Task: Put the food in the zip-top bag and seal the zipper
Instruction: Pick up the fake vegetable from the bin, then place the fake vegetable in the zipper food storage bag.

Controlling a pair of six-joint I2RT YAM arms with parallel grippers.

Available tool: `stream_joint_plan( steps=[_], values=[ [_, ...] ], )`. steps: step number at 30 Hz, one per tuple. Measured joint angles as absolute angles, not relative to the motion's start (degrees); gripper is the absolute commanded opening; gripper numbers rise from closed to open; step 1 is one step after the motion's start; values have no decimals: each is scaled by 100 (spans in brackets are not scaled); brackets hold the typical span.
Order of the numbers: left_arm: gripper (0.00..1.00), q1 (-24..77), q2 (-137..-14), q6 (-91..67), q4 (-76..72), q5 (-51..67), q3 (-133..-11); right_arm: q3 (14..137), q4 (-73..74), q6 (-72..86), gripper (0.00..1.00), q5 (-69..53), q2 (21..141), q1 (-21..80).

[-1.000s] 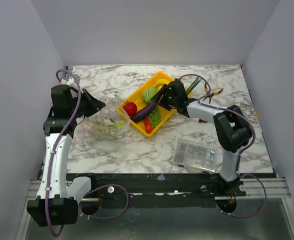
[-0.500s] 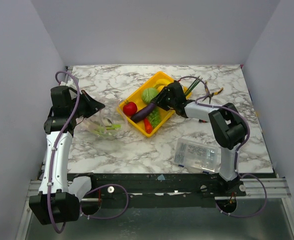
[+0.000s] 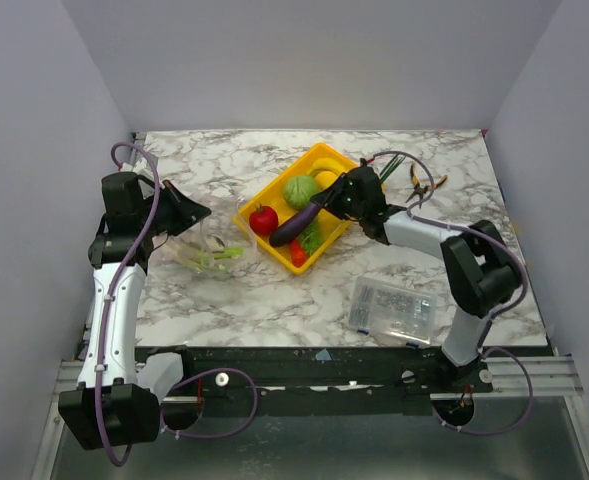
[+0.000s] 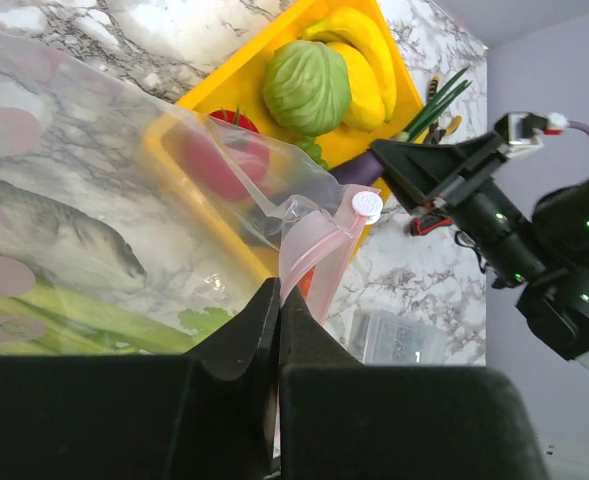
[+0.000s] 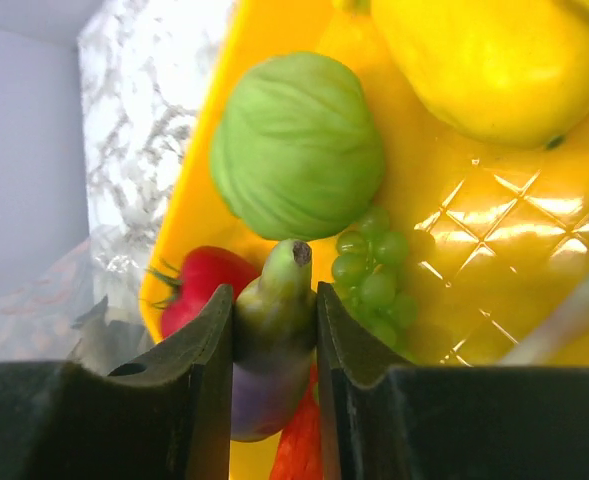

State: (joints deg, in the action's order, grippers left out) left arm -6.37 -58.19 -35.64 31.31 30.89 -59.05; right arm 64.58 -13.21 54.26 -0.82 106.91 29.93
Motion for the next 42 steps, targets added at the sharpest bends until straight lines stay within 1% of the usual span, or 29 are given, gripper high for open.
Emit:
stream_joint_plan(
  steps=[6, 10, 14, 17, 21, 24, 28, 34, 38, 42],
  values=[
    [0, -637, -5841, -3629, 3089, 3203, -5861, 5896, -1564, 4659, 0, 556, 9111, 2993],
    [0, -637, -5898, -3688, 3000, 3321, -5822, 5660, -2102, 4239, 0, 572, 8359, 2993],
    [0, -637, -6055, -3717, 2967, 3411, -5813, 5384, -2637, 3911, 0, 510, 7850, 3120],
    [0, -637, -6121, -3736, 2993, 3411, -5813, 5247, -2987, 3594, 0, 537, 7592, 3487],
    [0, -637, -6097, -3865, 3009, 3430, -5813, 5242, -3310, 2934, 0, 834, 7389, 4456],
    [0, -637, -6018, -4003, 3063, 3441, -5776, 5242, -3623, 2574, 0, 919, 7336, 5026],
    [0, -637, -5876, -4139, 3240, 3481, -5760, 5349, -3948, 2086, 0, 1177, 7502, 5435],
    [0, -637, -5581, -4281, 3531, 3586, -5760, 5680, -4584, 1081, 0, 1723, 8187, 6104],
    [0, -637, -5380, -4351, 3739, 3623, -5808, 5686, -5367, 189, 0, 2204, 8726, 6554],
    [0, -637, -5371, -4473, 3911, 3701, -5988, 5684, -6156, -504, 0, 2596, 9201, 6775]
  ],
)
